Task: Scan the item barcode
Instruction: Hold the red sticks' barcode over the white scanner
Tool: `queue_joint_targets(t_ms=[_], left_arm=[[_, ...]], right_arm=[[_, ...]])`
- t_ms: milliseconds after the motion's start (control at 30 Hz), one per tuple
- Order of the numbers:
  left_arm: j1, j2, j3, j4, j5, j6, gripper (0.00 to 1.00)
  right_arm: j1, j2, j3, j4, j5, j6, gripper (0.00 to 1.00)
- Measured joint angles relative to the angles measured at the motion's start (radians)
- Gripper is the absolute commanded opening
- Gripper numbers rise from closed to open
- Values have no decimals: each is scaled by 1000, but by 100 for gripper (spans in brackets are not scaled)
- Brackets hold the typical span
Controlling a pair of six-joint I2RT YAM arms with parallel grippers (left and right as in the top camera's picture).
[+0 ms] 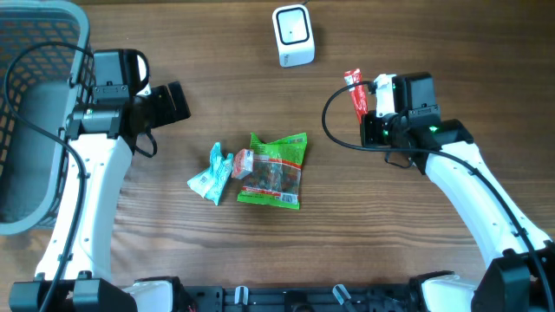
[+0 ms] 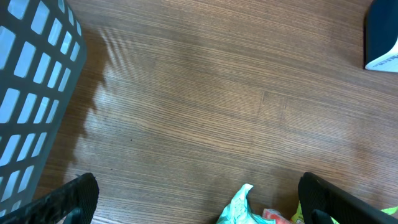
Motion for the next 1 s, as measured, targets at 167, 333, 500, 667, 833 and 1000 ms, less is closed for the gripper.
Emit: queue_joint_targets(t_ms=[167, 333, 500, 667, 833, 1000], left_arm=[[0, 0, 0, 0, 0, 0, 100], [0, 0, 0, 0, 0, 0, 100], [0, 0, 0, 0, 0, 0, 100], [0, 0, 0, 0, 0, 0, 100], [0, 0, 0, 0, 0, 0, 100], [0, 0, 0, 0, 0, 0, 100]], right_arm=[[1, 0, 23, -32, 5, -16, 4], [5, 0, 145, -177, 19, -108, 4], [40, 0, 313, -205, 128, -168, 4], [112, 5, 458, -243, 310, -190, 4], [148, 106, 694, -336, 492, -212, 4], [157, 235, 841, -318, 578, -212, 4]])
